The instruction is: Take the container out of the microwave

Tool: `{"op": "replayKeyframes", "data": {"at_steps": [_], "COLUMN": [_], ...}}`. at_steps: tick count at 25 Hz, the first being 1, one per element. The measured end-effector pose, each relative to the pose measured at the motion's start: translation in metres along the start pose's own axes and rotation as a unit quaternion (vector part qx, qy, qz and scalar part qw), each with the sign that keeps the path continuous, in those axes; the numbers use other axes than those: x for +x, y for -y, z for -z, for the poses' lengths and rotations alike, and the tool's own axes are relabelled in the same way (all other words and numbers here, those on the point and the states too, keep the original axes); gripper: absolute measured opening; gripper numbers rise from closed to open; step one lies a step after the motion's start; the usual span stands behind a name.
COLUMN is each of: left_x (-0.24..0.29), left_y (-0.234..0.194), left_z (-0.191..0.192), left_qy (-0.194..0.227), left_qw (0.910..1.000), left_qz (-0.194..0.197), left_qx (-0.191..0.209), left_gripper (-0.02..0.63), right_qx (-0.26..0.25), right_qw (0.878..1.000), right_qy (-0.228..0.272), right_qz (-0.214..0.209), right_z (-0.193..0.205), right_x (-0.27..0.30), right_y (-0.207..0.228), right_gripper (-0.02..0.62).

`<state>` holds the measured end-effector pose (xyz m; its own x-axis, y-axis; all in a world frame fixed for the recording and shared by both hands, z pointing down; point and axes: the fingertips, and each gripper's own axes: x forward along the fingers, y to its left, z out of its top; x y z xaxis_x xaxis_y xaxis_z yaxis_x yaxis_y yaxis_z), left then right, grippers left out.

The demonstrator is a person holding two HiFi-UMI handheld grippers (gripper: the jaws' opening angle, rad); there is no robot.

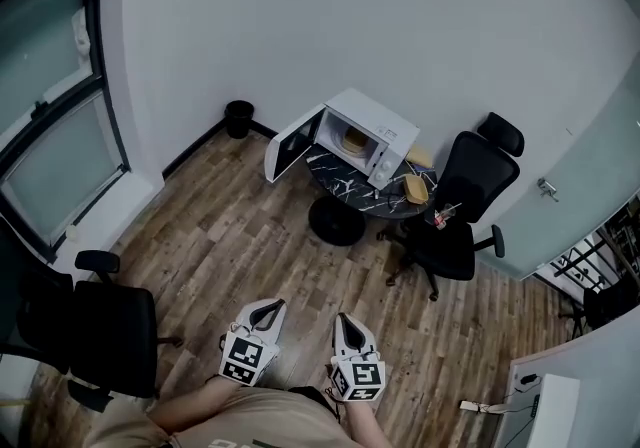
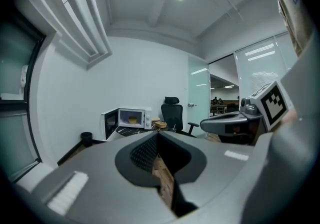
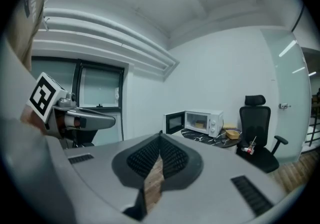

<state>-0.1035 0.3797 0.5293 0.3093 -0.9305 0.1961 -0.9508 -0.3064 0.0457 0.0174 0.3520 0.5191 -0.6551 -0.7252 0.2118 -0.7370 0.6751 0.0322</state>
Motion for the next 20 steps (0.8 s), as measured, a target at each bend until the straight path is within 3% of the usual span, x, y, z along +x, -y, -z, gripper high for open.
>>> {"op": "replayKeyframes", "data": {"at_steps": [3, 7, 11, 15, 18, 20], "left_x": [0.0, 0.008, 0.036, 0.07, 0.112, 0.14], "left_y": [-0.017, -0.02, -0.024, -0.009, 0.002, 0.008], "left_z": [0.009, 0.013, 0.013, 0.002, -0.02, -0.028], "left_qy": [-0.003, 0.0, -0.007, -0.01, -0.006, -0.013], "left_qw": [1.0, 0.9985, 0.9986, 0.9998, 0.9996, 0.9992], "left_qz": [-0.004, -0.013, -0.011, 0.0, 0.012, 0.024], "left_qx": [-0.006, -0.053, -0.051, -0.015, 0.026, 0.03], "left_gripper": [0.008, 0.008, 0.008, 0.008, 0.008, 0.008], "right_qx": [0.011, 0.02, 0.03, 0.047, 0.039, 0.041], "right_qw": [1.0, 0.999, 0.999, 0.998, 0.999, 0.999], "right_qy": [-0.002, -0.028, -0.037, -0.029, -0.018, -0.015], "right_qz": [0.008, 0.011, -0.007, -0.009, -0.002, 0.0], "right_z": [0.011, 0.03, 0.042, 0.047, 0.042, 0.042], "right_x": [0.004, 0.005, 0.027, 0.038, 0.051, 0.061], "right_y": [-0.006, 0.0, 0.009, 0.038, 0.081, 0.108], "right_gripper": [0.009, 0.009, 0.009, 0.009, 0.009, 0.009]}}
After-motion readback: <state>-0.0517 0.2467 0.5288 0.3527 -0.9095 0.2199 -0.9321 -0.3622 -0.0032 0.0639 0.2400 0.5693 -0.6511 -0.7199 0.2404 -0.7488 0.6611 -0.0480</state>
